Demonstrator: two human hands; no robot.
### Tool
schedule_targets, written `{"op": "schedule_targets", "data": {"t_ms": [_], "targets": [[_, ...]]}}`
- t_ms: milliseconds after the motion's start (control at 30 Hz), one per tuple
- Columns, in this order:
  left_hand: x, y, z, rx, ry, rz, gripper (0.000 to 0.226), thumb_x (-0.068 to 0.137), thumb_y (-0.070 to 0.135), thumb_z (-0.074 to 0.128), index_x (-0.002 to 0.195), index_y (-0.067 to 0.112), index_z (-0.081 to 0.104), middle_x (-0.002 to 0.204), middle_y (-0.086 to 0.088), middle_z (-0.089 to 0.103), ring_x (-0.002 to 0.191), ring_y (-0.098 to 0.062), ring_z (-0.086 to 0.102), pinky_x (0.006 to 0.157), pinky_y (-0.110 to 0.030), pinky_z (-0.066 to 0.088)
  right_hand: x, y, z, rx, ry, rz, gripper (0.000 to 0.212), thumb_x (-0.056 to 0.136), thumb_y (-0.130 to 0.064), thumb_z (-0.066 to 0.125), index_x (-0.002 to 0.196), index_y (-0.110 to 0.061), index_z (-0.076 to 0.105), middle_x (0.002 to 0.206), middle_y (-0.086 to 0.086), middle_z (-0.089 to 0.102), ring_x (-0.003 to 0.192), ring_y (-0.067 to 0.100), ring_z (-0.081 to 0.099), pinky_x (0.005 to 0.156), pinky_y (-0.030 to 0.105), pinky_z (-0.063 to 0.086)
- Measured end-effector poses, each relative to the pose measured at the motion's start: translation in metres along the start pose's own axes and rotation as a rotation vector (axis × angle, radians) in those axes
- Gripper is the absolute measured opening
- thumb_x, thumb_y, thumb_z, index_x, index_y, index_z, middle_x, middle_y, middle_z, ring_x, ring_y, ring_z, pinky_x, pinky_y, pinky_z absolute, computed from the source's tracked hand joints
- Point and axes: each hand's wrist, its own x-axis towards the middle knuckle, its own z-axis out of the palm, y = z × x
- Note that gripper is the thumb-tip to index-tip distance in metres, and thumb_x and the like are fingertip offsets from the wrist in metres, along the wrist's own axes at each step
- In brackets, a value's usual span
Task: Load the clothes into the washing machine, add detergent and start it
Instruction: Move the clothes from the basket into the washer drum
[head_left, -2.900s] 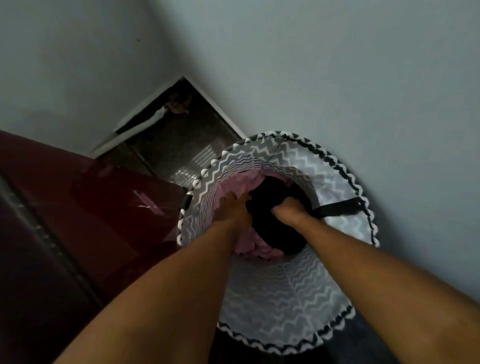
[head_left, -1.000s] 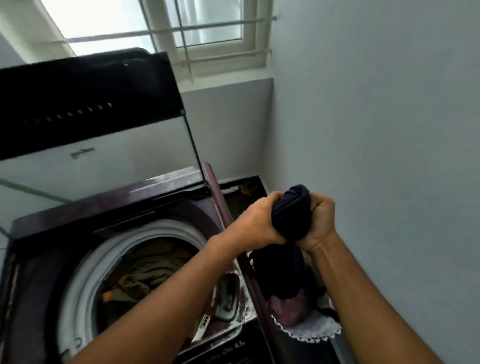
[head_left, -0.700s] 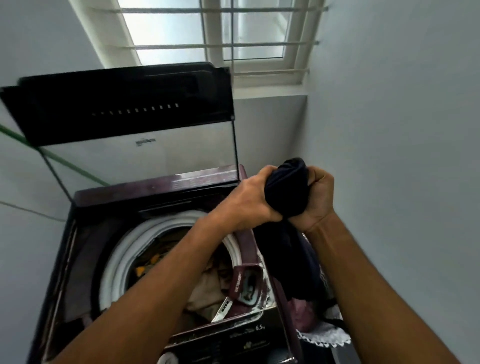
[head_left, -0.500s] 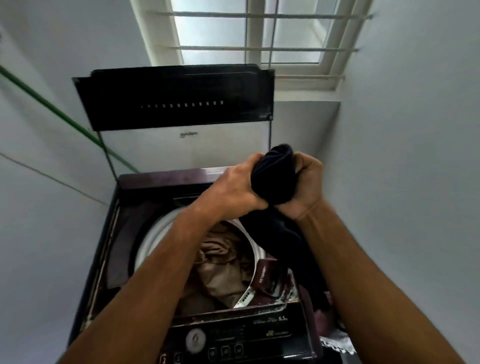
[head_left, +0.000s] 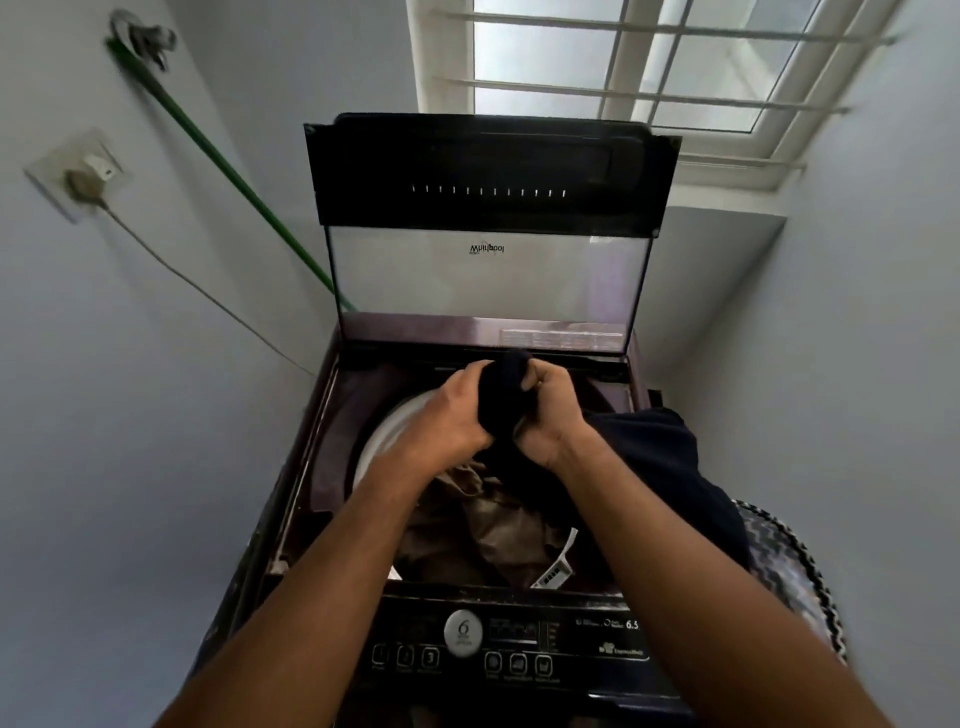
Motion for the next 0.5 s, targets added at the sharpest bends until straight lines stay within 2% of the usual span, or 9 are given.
{"op": "schedule_targets", "data": {"t_ms": [100, 167, 200, 267, 333, 400, 500], "targets": [[-0.002, -0.012, 0.012, 0.068, -0.048, -0.017, 0.084, 0.071, 0.003, 0.070, 0.146, 0.024, 0.037, 0.135, -0.006, 0.051, 0.124, -0.023, 0.052, 0.095, -0.023, 0.043, 0.005, 0.015, -0.015, -0.129, 0.064, 0.029, 0.030, 0.063, -0.014, 0.049, 0.090, -0.009, 0.062, 0.077, 0.008, 0.060, 0.068, 0.025, 0.057, 0.066, 0.032, 0.049], [-0.004, -0.017, 0.020, 0.106, -0.104, -0.060, 0.086, 0.073, 0.005, 0.071, 0.149, 0.023, 0.033, 0.140, -0.009, 0.048, 0.128, -0.025, 0.050, 0.101, -0.029, 0.044, 0.005, 0.022, -0.028, -0.282, 0.143, 0.089, 0.017, 0.071, -0.013, 0.050, 0.085, -0.010, 0.058, 0.069, 0.005, 0.053, 0.059, 0.021, 0.052, 0.059, 0.030, 0.046], [-0.005, -0.019, 0.024, 0.130, -0.132, -0.077, 0.087, 0.074, 0.007, 0.073, 0.150, 0.021, 0.033, 0.144, -0.010, 0.045, 0.132, -0.026, 0.047, 0.105, -0.031, 0.042, 0.003, 0.025, -0.034, -0.353, 0.160, 0.134, 0.011, 0.074, -0.014, 0.051, 0.083, -0.010, 0.057, 0.071, 0.007, 0.055, 0.061, 0.022, 0.054, 0.061, 0.031, 0.048], [-0.006, -0.022, 0.033, 0.192, -0.171, -0.082, 0.087, 0.075, 0.016, 0.078, 0.150, 0.018, 0.035, 0.147, -0.010, 0.041, 0.136, -0.026, 0.042, 0.111, -0.033, 0.037, 0.000, 0.025, -0.046, -0.480, 0.124, 0.234, 0.013, 0.083, -0.014, 0.048, 0.089, -0.011, 0.058, 0.088, 0.011, 0.065, 0.076, 0.026, 0.062, 0.071, 0.036, 0.051], [-0.005, -0.019, 0.041, 0.255, -0.186, -0.062, 0.083, 0.074, 0.028, 0.080, 0.147, 0.020, 0.040, 0.144, -0.007, 0.042, 0.135, -0.026, 0.041, 0.112, -0.039, 0.037, -0.002, 0.022, -0.057, -0.544, 0.097, 0.287, 0.024, 0.089, -0.013, 0.045, 0.109, -0.009, 0.058, 0.105, 0.014, 0.068, 0.088, 0.030, 0.064, 0.076, 0.039, 0.053], [-0.002, -0.012, 0.052, 0.245, -0.193, -0.028, 0.077, 0.073, 0.033, 0.080, 0.142, 0.022, 0.047, 0.138, -0.006, 0.047, 0.131, -0.026, 0.045, 0.109, -0.043, 0.040, -0.008, 0.016, -0.064, -0.590, 0.121, 0.275, 0.030, 0.092, -0.014, 0.045, 0.119, -0.007, 0.057, 0.108, 0.015, 0.068, 0.089, 0.030, 0.064, 0.075, 0.038, 0.054], [0.006, 0.007, 0.069, 0.185, -0.211, 0.040, 0.065, 0.075, 0.023, 0.077, 0.136, 0.021, 0.053, 0.129, -0.006, 0.053, 0.124, -0.024, 0.051, 0.106, -0.040, 0.043, -0.016, -0.002, -0.076, -0.653, 0.196, 0.100, 0.025, 0.095, -0.015, 0.052, 0.114, -0.006, 0.064, 0.097, 0.013, 0.070, 0.073, 0.024, 0.064, 0.064, 0.033, 0.053]]}}
